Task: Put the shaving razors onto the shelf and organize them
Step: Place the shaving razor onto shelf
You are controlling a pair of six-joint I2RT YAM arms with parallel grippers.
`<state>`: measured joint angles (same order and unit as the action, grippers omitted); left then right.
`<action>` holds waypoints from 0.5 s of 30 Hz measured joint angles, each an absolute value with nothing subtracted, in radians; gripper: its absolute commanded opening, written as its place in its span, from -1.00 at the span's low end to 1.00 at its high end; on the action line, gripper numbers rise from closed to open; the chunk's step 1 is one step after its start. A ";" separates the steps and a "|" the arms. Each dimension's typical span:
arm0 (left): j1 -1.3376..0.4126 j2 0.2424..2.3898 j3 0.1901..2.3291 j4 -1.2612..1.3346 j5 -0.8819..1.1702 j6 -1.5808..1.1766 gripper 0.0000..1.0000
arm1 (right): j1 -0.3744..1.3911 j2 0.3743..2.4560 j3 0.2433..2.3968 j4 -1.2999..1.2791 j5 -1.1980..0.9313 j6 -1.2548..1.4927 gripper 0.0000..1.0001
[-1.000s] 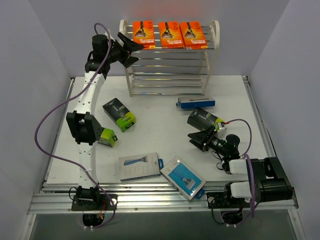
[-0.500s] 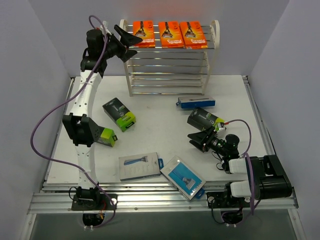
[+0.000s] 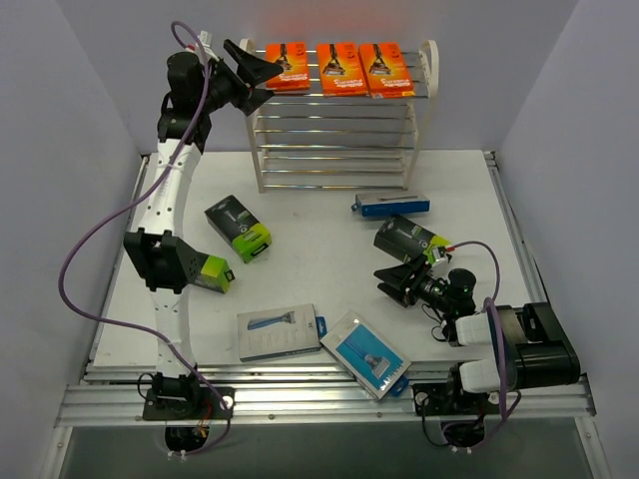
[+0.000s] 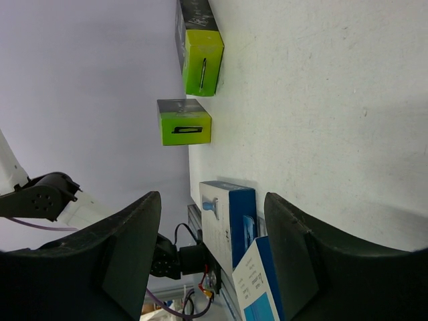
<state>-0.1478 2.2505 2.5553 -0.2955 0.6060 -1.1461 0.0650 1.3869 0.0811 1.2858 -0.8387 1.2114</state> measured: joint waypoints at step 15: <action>-0.148 2.301 2.608 -0.272 0.607 -1.177 0.91 | 0.065 1.419 0.081 1.293 -0.839 1.228 0.18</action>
<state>-0.1478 2.3013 2.6083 -0.2718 0.6075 -1.1767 0.0650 1.4189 0.0807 1.2934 -0.8387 1.2278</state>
